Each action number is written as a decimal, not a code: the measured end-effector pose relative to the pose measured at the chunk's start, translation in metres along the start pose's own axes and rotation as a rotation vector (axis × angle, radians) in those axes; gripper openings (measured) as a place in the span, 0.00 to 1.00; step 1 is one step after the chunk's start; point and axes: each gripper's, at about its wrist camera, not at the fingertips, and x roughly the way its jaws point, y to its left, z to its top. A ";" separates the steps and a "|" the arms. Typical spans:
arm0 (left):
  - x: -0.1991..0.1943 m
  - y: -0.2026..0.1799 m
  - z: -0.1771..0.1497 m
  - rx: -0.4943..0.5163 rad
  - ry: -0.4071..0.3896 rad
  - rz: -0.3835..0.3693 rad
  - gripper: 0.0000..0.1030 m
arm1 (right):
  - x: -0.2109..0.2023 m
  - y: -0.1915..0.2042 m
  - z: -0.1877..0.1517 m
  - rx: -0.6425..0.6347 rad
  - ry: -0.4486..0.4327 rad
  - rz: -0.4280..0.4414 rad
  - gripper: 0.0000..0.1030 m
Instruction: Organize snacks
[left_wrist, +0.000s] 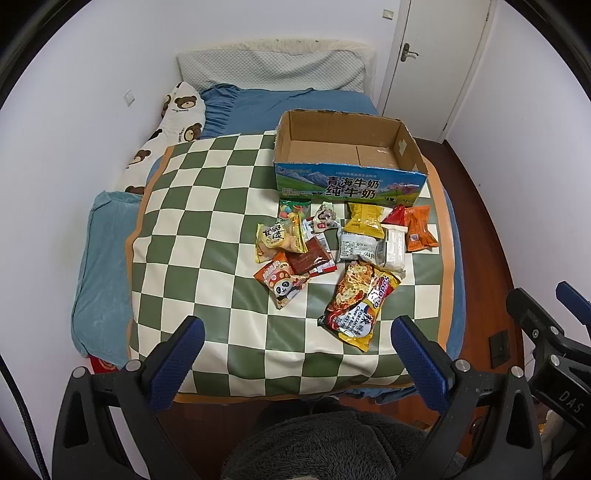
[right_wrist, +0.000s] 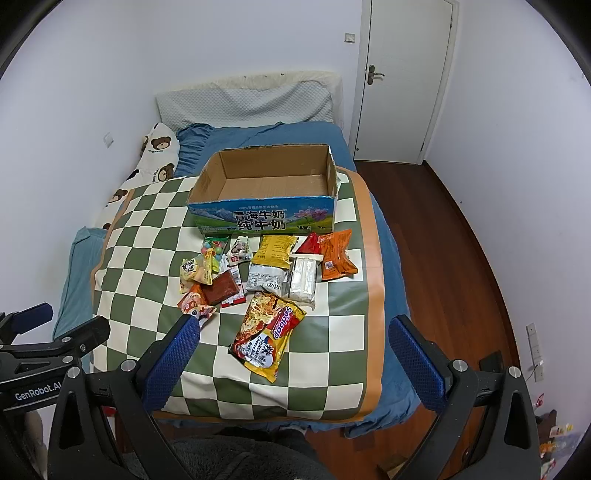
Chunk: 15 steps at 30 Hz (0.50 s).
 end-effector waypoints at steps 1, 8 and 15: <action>0.002 -0.004 0.000 -0.001 0.001 0.001 1.00 | 0.001 -0.001 -0.001 0.005 -0.004 0.005 1.00; 0.002 -0.005 0.001 -0.001 -0.001 0.003 1.00 | 0.000 -0.001 0.001 0.005 -0.005 0.007 1.00; 0.002 -0.004 0.001 0.000 -0.003 0.000 1.00 | 0.000 -0.001 0.003 0.006 -0.005 0.008 1.00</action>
